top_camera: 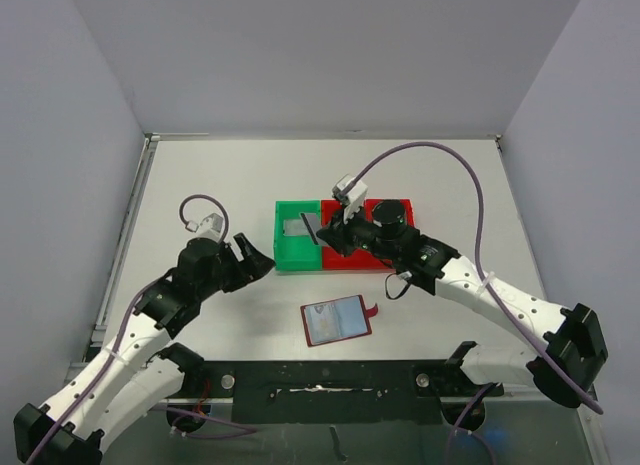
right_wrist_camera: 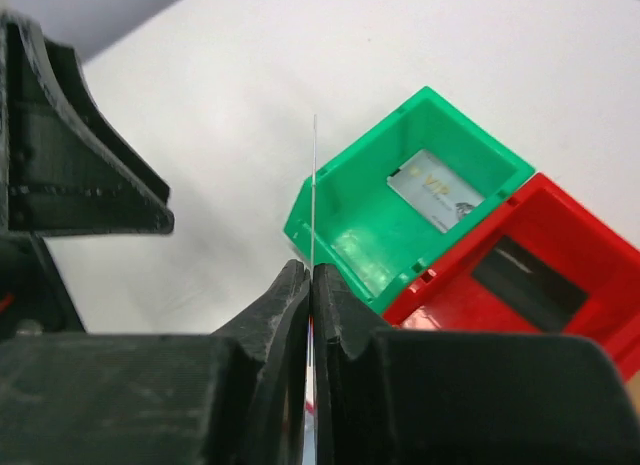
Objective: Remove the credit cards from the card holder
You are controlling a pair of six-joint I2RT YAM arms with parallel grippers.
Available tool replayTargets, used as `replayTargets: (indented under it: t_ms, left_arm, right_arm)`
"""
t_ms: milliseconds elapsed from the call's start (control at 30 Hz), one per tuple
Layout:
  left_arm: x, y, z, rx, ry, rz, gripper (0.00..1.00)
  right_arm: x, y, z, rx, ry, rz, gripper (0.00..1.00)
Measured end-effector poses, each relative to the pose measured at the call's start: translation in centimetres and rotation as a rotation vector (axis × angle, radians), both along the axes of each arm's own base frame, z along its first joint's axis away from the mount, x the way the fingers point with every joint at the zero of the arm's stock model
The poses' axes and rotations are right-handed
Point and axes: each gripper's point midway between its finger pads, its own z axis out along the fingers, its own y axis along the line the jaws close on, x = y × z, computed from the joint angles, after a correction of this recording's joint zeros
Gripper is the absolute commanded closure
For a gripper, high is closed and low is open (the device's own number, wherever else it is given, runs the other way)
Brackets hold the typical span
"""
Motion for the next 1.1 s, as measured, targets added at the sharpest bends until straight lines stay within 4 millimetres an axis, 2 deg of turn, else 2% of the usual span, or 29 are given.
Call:
replayTargets:
  t_ms: [167,267,367,433,633,800,1100]
  left_arm:
    - [2.6,3.9,0.2,0.121,0.041,0.109,0.24]
    - [4.4,7.7,0.2,0.134,0.059,0.202,0.24]
    - [5.1,11.1,-0.1,0.136,0.076,0.286,0.24]
    - [5.3,12.5,0.0,0.150,0.065,0.307,0.23]
    - [5.0,13.0,1.4,0.208,-0.032,0.261,0.23]
    - [5.0,13.0,2.1,0.225,-0.078,0.250,0.23]
    - [4.8,13.2,3.1,0.231,-0.120,0.262,0.23]
  right_arm:
    - [0.3,0.5,-1.5,-0.180,-0.183,0.010,1.00]
    - [1.0,0.3,-2.6,-0.266,-0.239,0.005,1.00]
    - [1.9,0.1,-3.3,-0.328,-0.268,-0.005,1.00]
    - [2.6,0.4,-3.5,-0.362,-0.285,-0.001,1.00]
    - [4.6,2.1,-4.8,-0.467,-0.304,0.043,1.00]
    - [6.4,3.9,-6.9,-0.565,-0.294,0.097,1.00]
    - [8.7,5.0,-11.0,-0.739,-0.313,0.171,1.00]
